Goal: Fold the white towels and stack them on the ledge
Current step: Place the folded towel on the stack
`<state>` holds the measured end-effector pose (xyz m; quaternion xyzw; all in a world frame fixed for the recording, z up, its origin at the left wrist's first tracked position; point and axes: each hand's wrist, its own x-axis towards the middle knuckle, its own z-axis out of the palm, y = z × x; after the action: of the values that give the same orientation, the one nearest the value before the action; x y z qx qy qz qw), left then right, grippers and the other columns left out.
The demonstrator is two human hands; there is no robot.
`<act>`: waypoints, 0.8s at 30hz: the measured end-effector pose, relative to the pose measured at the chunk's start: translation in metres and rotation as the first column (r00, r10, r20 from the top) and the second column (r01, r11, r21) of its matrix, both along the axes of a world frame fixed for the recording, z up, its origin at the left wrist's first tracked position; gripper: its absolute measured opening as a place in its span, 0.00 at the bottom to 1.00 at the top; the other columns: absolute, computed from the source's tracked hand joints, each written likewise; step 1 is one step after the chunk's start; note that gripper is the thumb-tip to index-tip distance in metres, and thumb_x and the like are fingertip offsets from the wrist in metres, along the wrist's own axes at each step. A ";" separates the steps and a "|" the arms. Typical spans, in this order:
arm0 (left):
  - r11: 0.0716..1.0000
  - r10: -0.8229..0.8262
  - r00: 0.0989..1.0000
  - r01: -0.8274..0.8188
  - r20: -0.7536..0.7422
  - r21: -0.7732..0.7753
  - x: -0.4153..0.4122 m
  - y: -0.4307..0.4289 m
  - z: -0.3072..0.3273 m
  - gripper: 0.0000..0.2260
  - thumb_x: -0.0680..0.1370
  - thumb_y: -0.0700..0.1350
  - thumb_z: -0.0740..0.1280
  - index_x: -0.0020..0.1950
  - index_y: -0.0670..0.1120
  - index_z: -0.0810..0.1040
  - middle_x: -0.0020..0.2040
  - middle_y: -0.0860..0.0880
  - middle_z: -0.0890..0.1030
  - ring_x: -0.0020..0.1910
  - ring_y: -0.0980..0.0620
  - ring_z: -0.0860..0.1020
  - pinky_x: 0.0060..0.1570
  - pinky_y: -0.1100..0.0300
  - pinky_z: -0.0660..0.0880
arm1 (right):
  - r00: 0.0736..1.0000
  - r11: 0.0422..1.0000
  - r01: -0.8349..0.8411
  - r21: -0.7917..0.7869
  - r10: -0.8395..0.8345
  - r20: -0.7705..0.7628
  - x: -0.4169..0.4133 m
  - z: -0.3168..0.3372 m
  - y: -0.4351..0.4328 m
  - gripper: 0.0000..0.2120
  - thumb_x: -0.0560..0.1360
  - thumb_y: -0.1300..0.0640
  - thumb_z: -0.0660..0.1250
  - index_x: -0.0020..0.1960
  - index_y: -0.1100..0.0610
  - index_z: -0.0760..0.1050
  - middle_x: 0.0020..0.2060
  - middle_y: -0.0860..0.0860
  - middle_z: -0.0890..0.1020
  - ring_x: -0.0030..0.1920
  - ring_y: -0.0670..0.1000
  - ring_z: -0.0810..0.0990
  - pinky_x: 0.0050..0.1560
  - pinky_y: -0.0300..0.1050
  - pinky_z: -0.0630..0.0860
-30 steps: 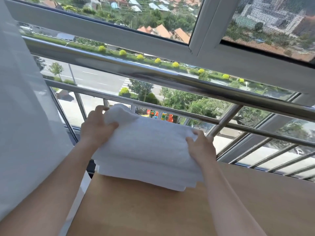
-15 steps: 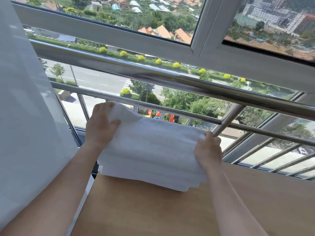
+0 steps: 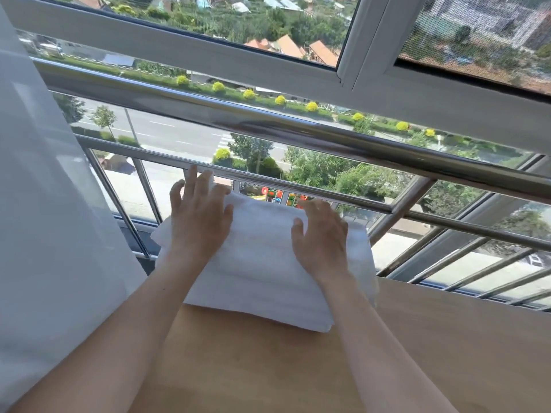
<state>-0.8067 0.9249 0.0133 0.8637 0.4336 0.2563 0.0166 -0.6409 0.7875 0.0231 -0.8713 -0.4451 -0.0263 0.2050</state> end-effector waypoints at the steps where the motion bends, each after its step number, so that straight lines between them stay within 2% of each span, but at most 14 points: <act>1: 0.999 0.025 0.999 -0.023 -0.046 0.048 0.003 -0.005 -0.003 0.13 0.76 0.42 0.69 0.60 0.44 0.79 0.76 0.38 0.66 0.79 0.37 0.55 0.73 0.43 0.49 | 0.998 0.996 -0.045 -0.074 0.042 -0.039 -0.007 -0.005 0.006 0.21 0.81 0.48 0.57 0.73 0.48 0.67 0.73 0.52 0.67 0.74 0.57 0.63 0.72 0.55 0.57; 3: 0.990 0.054 0.993 -0.040 -0.101 0.137 0.007 -0.012 -0.008 0.14 0.76 0.43 0.68 0.61 0.44 0.77 0.80 0.38 0.56 0.80 0.36 0.49 0.75 0.40 0.45 | 0.993 0.967 -0.097 -0.234 0.078 -0.089 -0.016 -0.020 0.012 0.24 0.82 0.42 0.48 0.77 0.42 0.59 0.79 0.49 0.58 0.78 0.56 0.53 0.76 0.59 0.47; 4: 0.989 0.016 0.994 0.000 -0.110 0.145 0.010 -0.015 -0.011 0.15 0.77 0.45 0.67 0.63 0.44 0.76 0.81 0.40 0.54 0.80 0.38 0.48 0.76 0.40 0.45 | 0.992 0.954 -0.105 -0.282 0.079 -0.101 -0.017 -0.027 0.012 0.25 0.81 0.40 0.45 0.77 0.41 0.57 0.80 0.48 0.56 0.79 0.56 0.50 0.77 0.60 0.43; 5: 0.993 -0.070 0.990 0.081 -0.122 0.083 0.013 -0.016 -0.013 0.16 0.79 0.49 0.65 0.66 0.46 0.75 0.81 0.42 0.55 0.80 0.41 0.50 0.76 0.41 0.46 | 0.992 0.948 -0.103 -0.302 0.075 -0.101 -0.017 -0.031 0.012 0.26 0.81 0.40 0.43 0.78 0.40 0.55 0.80 0.47 0.55 0.79 0.56 0.49 0.77 0.60 0.41; 7: 0.954 -0.259 0.949 0.222 -0.179 -0.200 0.021 -0.013 -0.017 0.23 0.81 0.59 0.53 0.75 0.53 0.67 0.81 0.49 0.57 0.80 0.48 0.51 0.76 0.46 0.48 | 0.994 0.944 -0.090 -0.317 0.067 -0.082 -0.014 -0.035 0.012 0.27 0.80 0.38 0.41 0.78 0.39 0.53 0.80 0.46 0.54 0.80 0.55 0.47 0.77 0.61 0.40; 9: 0.902 -0.336 0.897 0.219 -0.288 -0.372 0.020 -0.004 -0.022 0.30 0.78 0.65 0.42 0.79 0.60 0.56 0.82 0.53 0.52 0.80 0.52 0.49 0.77 0.48 0.47 | 0.995 0.938 -0.087 -0.337 0.065 -0.075 -0.011 -0.036 0.009 0.28 0.79 0.37 0.40 0.78 0.38 0.52 0.80 0.46 0.53 0.80 0.53 0.47 0.77 0.60 0.40; 11: 0.911 -0.313 0.893 0.185 -0.325 -0.369 0.012 0.009 -0.028 0.33 0.77 0.69 0.39 0.81 0.60 0.50 0.82 0.54 0.48 0.81 0.53 0.44 0.78 0.49 0.43 | 0.995 0.940 -0.075 -0.333 0.049 -0.085 -0.006 -0.036 0.005 0.30 0.78 0.34 0.39 0.79 0.38 0.50 0.81 0.45 0.52 0.80 0.52 0.46 0.77 0.59 0.39; 15: 0.953 -0.191 0.915 0.086 -0.355 -0.291 -0.009 0.031 -0.037 0.34 0.76 0.70 0.37 0.81 0.61 0.45 0.82 0.55 0.46 0.80 0.53 0.41 0.77 0.46 0.40 | 0.994 0.933 -0.017 -0.359 -0.022 -0.104 0.004 -0.036 -0.004 0.32 0.77 0.31 0.36 0.80 0.37 0.45 0.81 0.46 0.49 0.80 0.54 0.43 0.78 0.55 0.38; 20: 0.938 -0.146 0.945 0.038 -0.293 -0.344 -0.020 0.036 -0.045 0.35 0.73 0.73 0.36 0.80 0.63 0.43 0.81 0.59 0.42 0.80 0.53 0.39 0.76 0.40 0.49 | 0.985 0.881 0.106 -0.460 -0.155 -0.070 0.020 -0.036 -0.018 0.34 0.76 0.30 0.34 0.80 0.38 0.40 0.81 0.48 0.45 0.80 0.60 0.40 0.77 0.58 0.36; 22: 0.941 -0.147 0.946 0.043 -0.289 -0.337 -0.019 0.036 -0.046 0.35 0.74 0.73 0.37 0.80 0.63 0.42 0.81 0.58 0.42 0.80 0.52 0.39 0.77 0.39 0.49 | 0.978 0.871 0.138 -0.472 -0.194 -0.072 0.028 -0.035 -0.025 0.33 0.77 0.30 0.35 0.80 0.38 0.40 0.81 0.47 0.45 0.79 0.62 0.41 0.77 0.61 0.40; 24: 0.939 -0.153 0.943 0.046 -0.296 -0.341 -0.018 0.036 -0.045 0.34 0.75 0.72 0.38 0.80 0.62 0.43 0.82 0.57 0.42 0.80 0.51 0.39 0.77 0.40 0.48 | 0.960 0.876 0.157 -0.457 -0.244 -0.137 0.035 -0.034 -0.034 0.32 0.77 0.30 0.37 0.79 0.37 0.42 0.81 0.45 0.45 0.79 0.63 0.42 0.76 0.64 0.48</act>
<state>-0.8245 0.9608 -0.0317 0.8997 0.4224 0.0365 0.1035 -0.6063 0.7538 -0.0113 -0.9349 -0.3247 0.1375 0.0400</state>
